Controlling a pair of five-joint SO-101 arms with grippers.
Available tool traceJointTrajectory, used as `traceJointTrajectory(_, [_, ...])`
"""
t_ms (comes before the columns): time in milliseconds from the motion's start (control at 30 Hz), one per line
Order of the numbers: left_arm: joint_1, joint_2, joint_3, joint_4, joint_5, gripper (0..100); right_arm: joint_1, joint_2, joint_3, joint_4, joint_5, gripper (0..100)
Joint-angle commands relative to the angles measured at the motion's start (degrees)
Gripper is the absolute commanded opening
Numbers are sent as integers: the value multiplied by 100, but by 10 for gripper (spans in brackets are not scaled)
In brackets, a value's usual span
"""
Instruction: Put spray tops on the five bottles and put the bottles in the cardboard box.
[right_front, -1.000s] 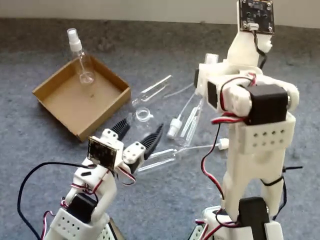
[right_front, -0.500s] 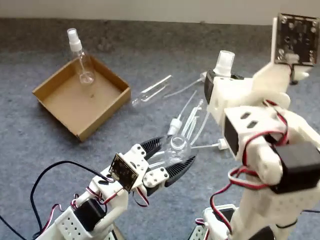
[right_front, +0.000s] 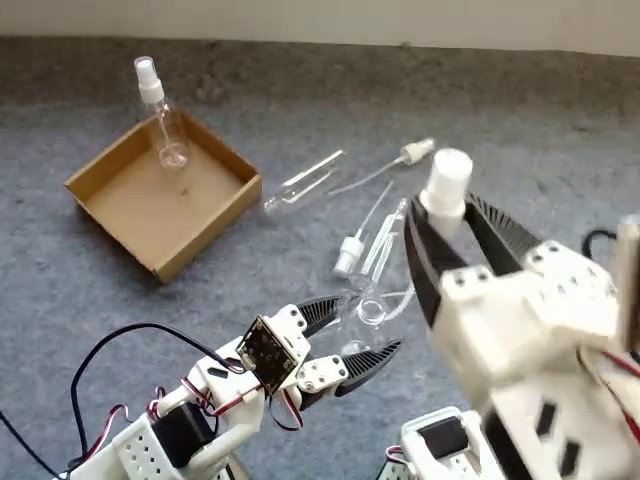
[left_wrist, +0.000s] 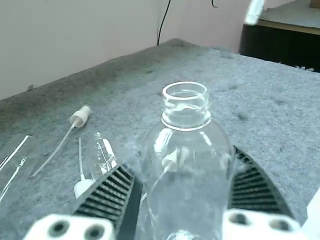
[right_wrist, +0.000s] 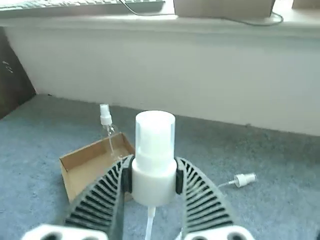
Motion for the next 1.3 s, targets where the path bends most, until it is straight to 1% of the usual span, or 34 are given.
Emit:
traceJointTrajectory(0, [84, 4, 127, 9, 18, 88, -110, -75, 215, -189, 158, 6])
traceJointTrajectory(100, [84, 4, 127, 9, 18, 88, -110, -48, 558, -207, 167, 6])
traceJointTrajectory(333, [75, 4, 127, 9, 18, 88, -110, -75, 1332, -1042, 167, 6])
traceJointTrajectory(433, [48, 4, 127, 9, 18, 88, -110, -84, 1543, -1200, 167, 6])
traceJointTrajectory(900, [40, 4, 127, 9, 18, 88, -110, -75, 1648, -1147, 167, 6])
traceJointTrajectory(1100, [40, 4, 127, 9, 18, 88, -110, -84, 2387, -1182, 158, 5])
traceJointTrajectory(1267, [40, 4, 127, 9, 18, 88, -136, -154, 2545, -1147, 158, 5])
